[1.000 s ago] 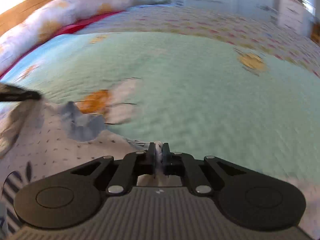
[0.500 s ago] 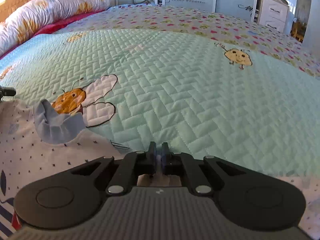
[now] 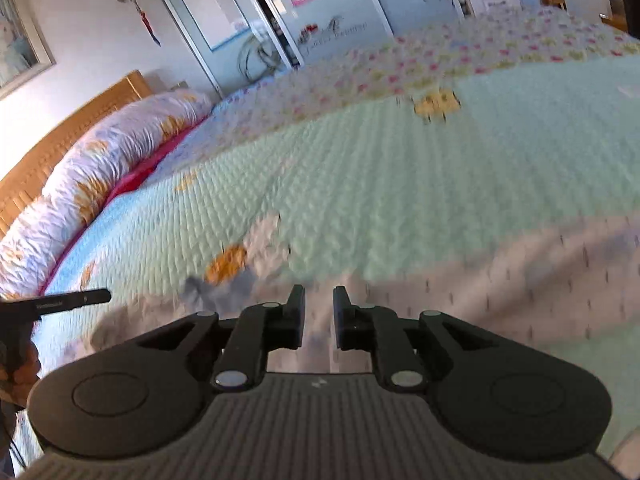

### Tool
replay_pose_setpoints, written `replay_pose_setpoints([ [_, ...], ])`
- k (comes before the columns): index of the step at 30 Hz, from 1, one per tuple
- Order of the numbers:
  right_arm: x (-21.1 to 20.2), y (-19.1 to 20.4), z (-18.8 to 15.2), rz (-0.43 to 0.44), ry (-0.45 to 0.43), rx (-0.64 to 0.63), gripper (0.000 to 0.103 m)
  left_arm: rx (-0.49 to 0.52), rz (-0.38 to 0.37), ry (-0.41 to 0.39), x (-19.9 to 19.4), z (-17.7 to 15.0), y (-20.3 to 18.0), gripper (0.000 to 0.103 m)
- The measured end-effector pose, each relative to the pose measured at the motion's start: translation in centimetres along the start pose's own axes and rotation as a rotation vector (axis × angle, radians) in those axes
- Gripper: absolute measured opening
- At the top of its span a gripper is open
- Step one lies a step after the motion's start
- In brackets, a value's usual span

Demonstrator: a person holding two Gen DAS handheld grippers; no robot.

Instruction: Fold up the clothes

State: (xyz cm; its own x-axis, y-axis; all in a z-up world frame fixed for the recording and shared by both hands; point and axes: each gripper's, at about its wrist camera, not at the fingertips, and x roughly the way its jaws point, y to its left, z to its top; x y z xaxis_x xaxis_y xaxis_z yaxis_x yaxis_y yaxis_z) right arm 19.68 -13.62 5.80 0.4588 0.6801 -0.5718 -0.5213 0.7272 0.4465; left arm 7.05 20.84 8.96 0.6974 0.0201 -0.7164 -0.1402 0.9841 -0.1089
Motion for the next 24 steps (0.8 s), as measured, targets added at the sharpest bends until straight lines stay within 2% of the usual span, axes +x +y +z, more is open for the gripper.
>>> replay_pose_setpoints([
  [2, 0.8, -0.5, -0.8, 0.033, 0.055, 0.003, 0.017, 0.026, 0.043, 0.075, 2.7, -0.7, -0.6, 0.015],
  [4, 2.6, -1.3, -1.4, 0.027, 0.120, 0.008, 0.015, 0.022, 0.090, 0.128, 5.2, -1.2, -0.4, 0.014],
  [5, 3.3, -1.9, -1.6, 0.015, 0.130, -0.003, 0.002, -0.004, 0.098, 0.113, 5.5, -1.2, 0.2, 0.012],
  [6, 3.6, -2.8, -1.7, -0.010, 0.111, 0.005, 0.000, -0.028, 0.121, 0.106, 5.4, -0.9, 0.5, 0.010],
  [8, 2.7, -4.1, -1.8, -0.043, 0.057, 0.110, 0.000, -0.074, 0.152, 0.094, 5.1, -0.5, 1.2, 0.009],
  [11, 0.7, -4.3, -1.6, -0.176, -0.038, 0.130, 0.003, -0.148, 0.109, 0.084, 3.8, -0.4, 2.5, 0.009],
  [15, -2.0, -3.0, -2.5, -0.089, -0.107, 0.169, 0.018, -0.206, 0.052, 0.017, 0.2, -1.1, 2.9, 0.009],
  [17, -2.8, -1.6, -3.1, -0.009, -0.075, 0.155, 0.025, -0.188, -0.009, 0.029, -1.6, -1.9, 2.0, 0.013],
  [18, -2.8, -0.5, -3.7, 0.041, -0.034, 0.142, 0.026, -0.164, -0.045, 0.045, -2.2, -2.6, 1.3, 0.014],
  [21, -2.5, 3.1, -6.0, 0.200, 0.121, 0.069, 0.033, -0.067, -0.143, 0.117, -3.8, -5.6, -1.2, 0.028],
  [23, -1.8, 4.7, -7.4, 0.226, 0.219, 0.028, 0.034, 0.001, -0.143, 0.163, -3.4, -7.4, -2.5, 0.033],
  [24, -1.3, 5.1, -7.8, 0.198, 0.256, 0.001, 0.034, 0.028, -0.100, 0.187, -2.8, -8.1, -2.8, 0.033],
])
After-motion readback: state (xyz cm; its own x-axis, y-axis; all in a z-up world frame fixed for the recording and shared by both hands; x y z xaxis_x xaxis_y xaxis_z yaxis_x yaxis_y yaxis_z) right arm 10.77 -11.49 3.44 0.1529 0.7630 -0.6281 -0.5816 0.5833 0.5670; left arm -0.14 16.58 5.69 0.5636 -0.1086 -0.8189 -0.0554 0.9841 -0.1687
